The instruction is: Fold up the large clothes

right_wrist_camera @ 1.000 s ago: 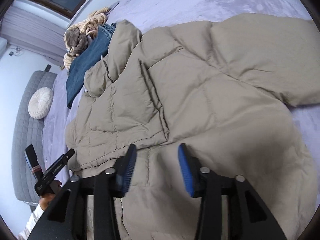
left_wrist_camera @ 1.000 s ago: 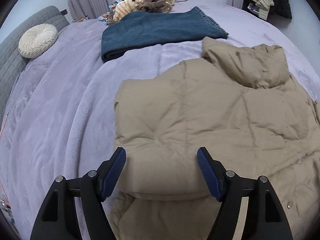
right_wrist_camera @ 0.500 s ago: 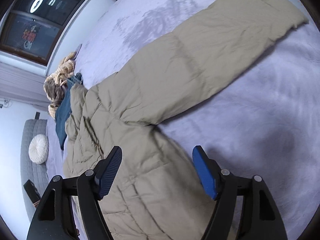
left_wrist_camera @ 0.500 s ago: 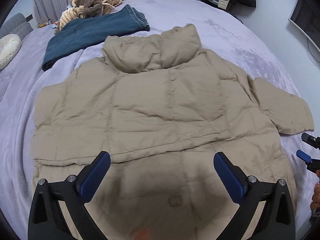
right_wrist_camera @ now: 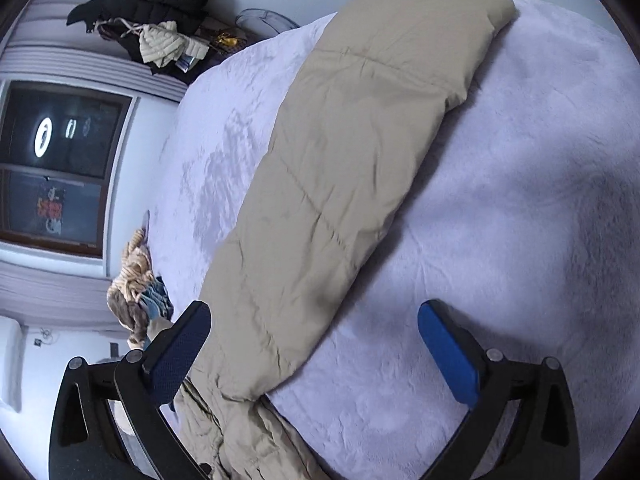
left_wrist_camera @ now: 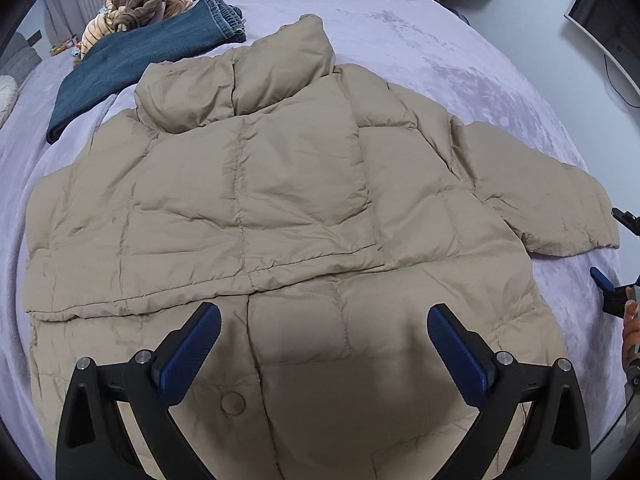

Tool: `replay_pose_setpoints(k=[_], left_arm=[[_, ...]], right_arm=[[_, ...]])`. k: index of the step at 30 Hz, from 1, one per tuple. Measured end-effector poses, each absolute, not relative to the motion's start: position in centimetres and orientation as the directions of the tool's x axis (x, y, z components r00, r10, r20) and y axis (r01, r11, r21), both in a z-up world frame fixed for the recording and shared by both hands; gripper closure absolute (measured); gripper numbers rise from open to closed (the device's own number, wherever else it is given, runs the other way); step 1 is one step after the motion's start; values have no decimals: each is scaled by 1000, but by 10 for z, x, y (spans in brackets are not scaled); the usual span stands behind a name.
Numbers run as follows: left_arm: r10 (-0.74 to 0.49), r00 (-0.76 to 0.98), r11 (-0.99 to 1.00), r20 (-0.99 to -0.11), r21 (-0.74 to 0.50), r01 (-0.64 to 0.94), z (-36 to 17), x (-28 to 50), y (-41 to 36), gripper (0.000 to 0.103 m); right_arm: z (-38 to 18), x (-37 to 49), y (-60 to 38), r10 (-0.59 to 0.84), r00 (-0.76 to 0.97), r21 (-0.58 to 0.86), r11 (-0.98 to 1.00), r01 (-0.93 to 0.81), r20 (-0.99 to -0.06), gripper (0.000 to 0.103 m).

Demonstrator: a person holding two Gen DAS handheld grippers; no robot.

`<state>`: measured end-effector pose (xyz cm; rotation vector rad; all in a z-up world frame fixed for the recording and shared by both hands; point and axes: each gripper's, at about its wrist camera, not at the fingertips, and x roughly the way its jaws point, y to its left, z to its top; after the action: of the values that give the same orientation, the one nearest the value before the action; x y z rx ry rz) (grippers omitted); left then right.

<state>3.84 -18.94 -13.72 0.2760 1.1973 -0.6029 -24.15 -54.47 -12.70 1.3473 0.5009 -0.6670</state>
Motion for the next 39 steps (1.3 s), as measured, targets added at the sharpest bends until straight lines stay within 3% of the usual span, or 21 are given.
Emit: replay_pose_setpoints(k=[11, 13, 14, 15, 18, 29, 35, 39], left_arm=[[-303, 302, 847, -904, -110, 520, -119, 55, -187, 0], [-303, 307, 855, -902, -114, 506, -118, 60, -182, 0], [-302, 311, 858, -901, -114, 501, -118, 61, -179, 0], [-300, 315, 861, -901, -113, 497, -118, 64, -175, 0], [-290, 334, 868, -897, -100, 486, -116, 68, -164, 0], [-258, 383, 913, -887, -94, 397, -114, 97, -108, 0], [-227, 408, 931, -884, -74, 357, -115, 109, -71, 0], [-202, 409, 946, -890, -69, 317, -123, 117, -47, 0]], right_arm=[[-158, -245, -598, -221, 876, 899, -201, 389, -428, 3], [-165, -243, -599, -225, 884, 901, -252, 352, -409, 23], [-167, -240, -599, -217, 890, 902, -264, 343, -402, 52], [-168, -236, -600, -203, 892, 899, -269, 344, -403, 74], [-158, -227, -598, -196, 886, 901, -212, 379, -419, 92], [-42, -105, -538, -24, 890, 832, 344, 436, -456, 92], [1, 1, -452, 114, 848, 682, 653, 328, -517, 92], [-10, 55, -375, 187, 765, 539, 809, 236, -616, 92]])
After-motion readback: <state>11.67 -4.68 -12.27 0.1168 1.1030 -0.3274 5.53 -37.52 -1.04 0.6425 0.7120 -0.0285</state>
